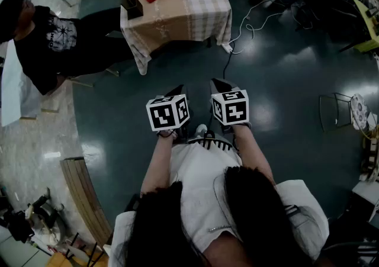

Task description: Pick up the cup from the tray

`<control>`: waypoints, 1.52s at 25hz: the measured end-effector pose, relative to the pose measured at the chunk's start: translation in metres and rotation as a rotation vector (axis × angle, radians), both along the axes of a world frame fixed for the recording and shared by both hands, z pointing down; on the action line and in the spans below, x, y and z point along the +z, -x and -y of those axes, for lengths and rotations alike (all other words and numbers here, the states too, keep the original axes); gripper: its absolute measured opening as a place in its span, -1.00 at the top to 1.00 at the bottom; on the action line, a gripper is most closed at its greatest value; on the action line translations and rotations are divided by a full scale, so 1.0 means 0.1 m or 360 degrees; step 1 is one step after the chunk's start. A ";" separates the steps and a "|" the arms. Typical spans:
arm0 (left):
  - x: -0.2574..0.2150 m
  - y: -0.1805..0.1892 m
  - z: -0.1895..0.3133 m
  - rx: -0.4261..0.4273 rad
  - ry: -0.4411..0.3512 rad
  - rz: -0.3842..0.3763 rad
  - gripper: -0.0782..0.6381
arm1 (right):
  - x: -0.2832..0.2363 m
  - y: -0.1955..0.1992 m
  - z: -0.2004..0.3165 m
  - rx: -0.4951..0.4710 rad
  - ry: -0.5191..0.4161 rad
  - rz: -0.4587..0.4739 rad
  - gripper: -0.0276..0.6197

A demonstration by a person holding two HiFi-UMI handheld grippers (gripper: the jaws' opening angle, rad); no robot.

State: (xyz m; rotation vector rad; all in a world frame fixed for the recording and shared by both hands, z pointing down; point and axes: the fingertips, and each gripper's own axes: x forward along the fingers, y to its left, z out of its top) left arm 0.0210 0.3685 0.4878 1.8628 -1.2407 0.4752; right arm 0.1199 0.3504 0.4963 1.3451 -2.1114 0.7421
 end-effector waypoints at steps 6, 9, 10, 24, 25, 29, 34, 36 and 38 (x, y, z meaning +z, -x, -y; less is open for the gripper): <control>-0.03 -0.12 -0.12 -0.0025 0.0006 0.0023 0.76 | -0.01 -0.11 -0.12 -0.0034 0.0007 -0.0007 0.89; -0.04 -0.16 -0.14 -0.0065 0.0000 -0.0005 0.76 | -0.02 -0.15 -0.10 -0.0035 0.0010 0.0027 0.89; -0.03 -0.17 -0.16 -0.0074 0.0002 -0.0003 0.76 | -0.02 -0.16 -0.10 -0.0031 0.0006 0.0049 0.89; 0.13 -0.18 -0.05 -0.0135 0.0040 0.0027 0.76 | -0.03 -0.06 0.12 -0.0191 -0.0056 0.0162 0.73; 0.14 -0.18 0.02 -0.0129 0.0039 0.0025 0.76 | -0.02 -0.04 0.17 -0.0202 -0.0054 0.0168 0.56; 0.17 -0.15 0.34 -0.0115 0.0039 0.0021 0.76 | -0.02 0.00 0.46 -0.0211 -0.0058 0.0157 0.35; 0.23 -0.02 0.81 -0.0102 0.0082 0.0016 0.76 | 0.02 0.19 0.81 -0.0282 0.0019 0.0201 -0.04; 0.27 0.02 1.01 -0.0087 0.0112 0.0017 0.76 | 0.09 0.27 0.94 -0.0318 0.0053 0.0190 -0.07; 0.29 0.06 1.21 -0.0065 0.0122 0.0023 0.76 | 0.11 0.29 1.12 -0.0301 0.0060 0.0191 -0.07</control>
